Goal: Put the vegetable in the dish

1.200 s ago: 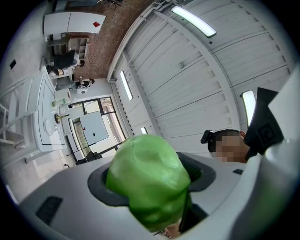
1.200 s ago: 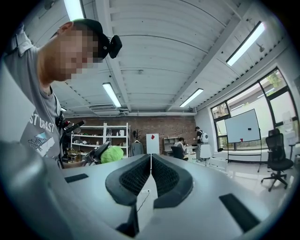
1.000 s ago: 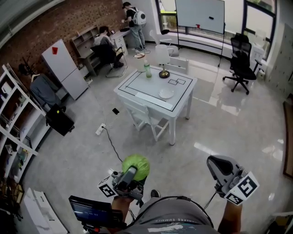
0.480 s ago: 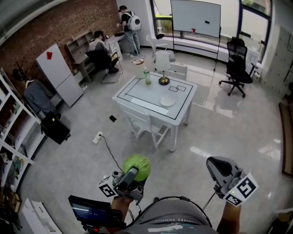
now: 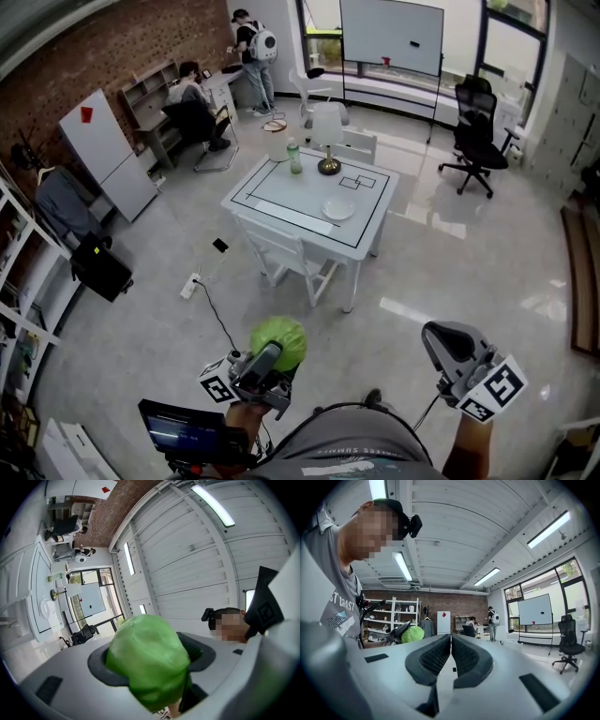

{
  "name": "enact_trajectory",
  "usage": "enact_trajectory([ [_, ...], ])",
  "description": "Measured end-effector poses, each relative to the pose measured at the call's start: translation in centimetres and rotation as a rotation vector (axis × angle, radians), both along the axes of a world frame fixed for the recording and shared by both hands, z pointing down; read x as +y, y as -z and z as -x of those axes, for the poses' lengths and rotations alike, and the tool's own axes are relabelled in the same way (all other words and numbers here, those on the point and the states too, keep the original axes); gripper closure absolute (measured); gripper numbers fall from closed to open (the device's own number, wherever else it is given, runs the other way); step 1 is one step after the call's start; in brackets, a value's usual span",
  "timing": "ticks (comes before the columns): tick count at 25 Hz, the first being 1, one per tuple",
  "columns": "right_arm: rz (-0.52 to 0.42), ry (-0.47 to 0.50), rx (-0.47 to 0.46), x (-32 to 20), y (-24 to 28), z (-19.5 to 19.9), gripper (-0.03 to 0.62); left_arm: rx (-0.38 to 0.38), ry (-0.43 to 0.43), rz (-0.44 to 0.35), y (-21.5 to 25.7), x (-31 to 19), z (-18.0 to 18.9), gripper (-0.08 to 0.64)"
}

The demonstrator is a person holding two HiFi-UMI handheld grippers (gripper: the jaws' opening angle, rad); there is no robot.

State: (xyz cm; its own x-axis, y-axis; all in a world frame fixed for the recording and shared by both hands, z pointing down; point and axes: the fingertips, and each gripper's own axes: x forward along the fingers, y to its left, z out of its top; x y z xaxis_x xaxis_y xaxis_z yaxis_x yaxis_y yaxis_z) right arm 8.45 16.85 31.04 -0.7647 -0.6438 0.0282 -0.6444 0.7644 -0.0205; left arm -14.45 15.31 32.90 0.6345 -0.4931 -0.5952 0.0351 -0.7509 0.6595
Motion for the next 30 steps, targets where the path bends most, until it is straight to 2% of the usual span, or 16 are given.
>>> enact_trajectory([
  [12,-0.025,0.097,-0.014,-5.9,0.0,-4.4,0.584,-0.026,0.098,0.002,-0.1,-3.7,-4.2,0.249],
  [18,0.008,0.142,-0.039,-8.8,-1.2,-6.6,0.584,-0.069,0.143,0.023,-0.7,-5.0,-6.7,0.249],
  [24,0.023,0.133,-0.027,-11.0,-1.5,-9.4,0.584,-0.047,0.145,0.027,-0.7,-7.0,-9.4,0.249],
  [30,0.052,0.112,-0.028,-13.5,-1.9,-8.8,0.584,-0.048,0.113,0.044,-0.7,-10.4,-9.1,0.249],
])
